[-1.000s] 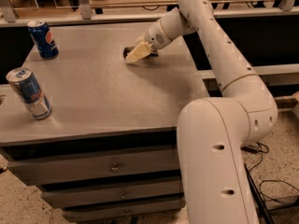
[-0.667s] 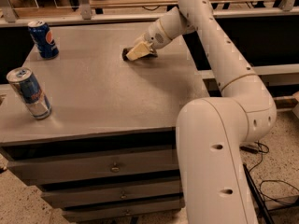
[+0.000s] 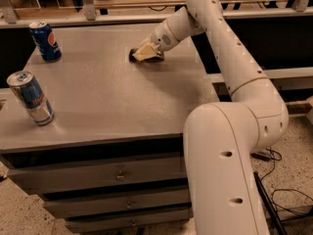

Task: Pick rxbar chocolate

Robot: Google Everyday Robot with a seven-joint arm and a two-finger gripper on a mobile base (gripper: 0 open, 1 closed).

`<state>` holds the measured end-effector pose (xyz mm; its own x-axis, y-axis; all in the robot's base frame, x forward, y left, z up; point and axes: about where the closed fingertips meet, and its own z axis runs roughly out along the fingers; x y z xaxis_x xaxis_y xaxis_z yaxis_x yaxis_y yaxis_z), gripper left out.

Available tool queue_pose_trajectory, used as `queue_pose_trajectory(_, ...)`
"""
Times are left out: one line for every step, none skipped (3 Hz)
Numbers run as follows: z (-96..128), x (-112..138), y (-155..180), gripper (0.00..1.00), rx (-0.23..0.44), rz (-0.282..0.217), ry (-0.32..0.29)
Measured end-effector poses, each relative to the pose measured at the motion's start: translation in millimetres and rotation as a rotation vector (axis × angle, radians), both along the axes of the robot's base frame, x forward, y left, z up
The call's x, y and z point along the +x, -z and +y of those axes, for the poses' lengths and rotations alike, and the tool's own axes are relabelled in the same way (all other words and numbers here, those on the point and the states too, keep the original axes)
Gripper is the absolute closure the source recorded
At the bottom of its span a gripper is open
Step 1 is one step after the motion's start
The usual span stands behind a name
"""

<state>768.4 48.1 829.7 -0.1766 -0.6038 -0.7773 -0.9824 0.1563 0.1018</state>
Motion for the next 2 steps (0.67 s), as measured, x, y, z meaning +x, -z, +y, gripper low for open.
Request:
queue_pose_trajectory(0.0, 0.0, -0.6, 1.00, 0.000, 0.000, 0.000)
queue_pose_trajectory(0.0, 0.0, -0.6, 1.00, 0.000, 0.000, 0.000)
